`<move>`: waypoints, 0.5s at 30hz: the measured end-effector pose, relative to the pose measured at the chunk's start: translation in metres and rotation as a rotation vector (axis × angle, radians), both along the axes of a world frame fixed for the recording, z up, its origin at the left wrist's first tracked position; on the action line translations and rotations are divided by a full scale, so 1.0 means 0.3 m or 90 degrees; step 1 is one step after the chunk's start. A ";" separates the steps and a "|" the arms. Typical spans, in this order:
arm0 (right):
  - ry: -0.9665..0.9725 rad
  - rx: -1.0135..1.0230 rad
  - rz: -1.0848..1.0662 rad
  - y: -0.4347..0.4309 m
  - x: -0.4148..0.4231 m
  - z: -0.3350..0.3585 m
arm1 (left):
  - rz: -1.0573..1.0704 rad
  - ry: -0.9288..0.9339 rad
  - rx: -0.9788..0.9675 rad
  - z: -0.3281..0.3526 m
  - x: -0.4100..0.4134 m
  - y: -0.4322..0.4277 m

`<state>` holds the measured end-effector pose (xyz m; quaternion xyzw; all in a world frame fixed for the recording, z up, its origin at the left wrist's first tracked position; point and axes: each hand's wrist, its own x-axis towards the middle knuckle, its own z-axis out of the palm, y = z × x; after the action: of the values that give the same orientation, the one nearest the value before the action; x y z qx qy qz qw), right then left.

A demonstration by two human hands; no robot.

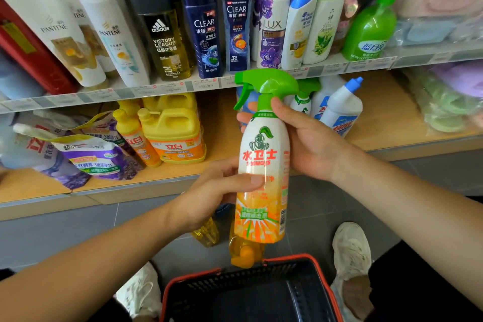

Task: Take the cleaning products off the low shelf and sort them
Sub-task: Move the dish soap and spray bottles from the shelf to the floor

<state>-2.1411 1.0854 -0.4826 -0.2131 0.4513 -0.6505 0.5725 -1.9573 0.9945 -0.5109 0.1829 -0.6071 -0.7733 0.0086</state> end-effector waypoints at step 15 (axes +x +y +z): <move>0.198 0.180 -0.347 -0.018 0.069 -0.024 | 0.179 -0.197 -0.740 -0.008 -0.027 0.047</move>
<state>-2.1203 1.0800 -0.4898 -0.0999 0.6589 -0.6705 0.3259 -1.9654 1.0085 -0.5134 0.3365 -0.8934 -0.2718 0.1210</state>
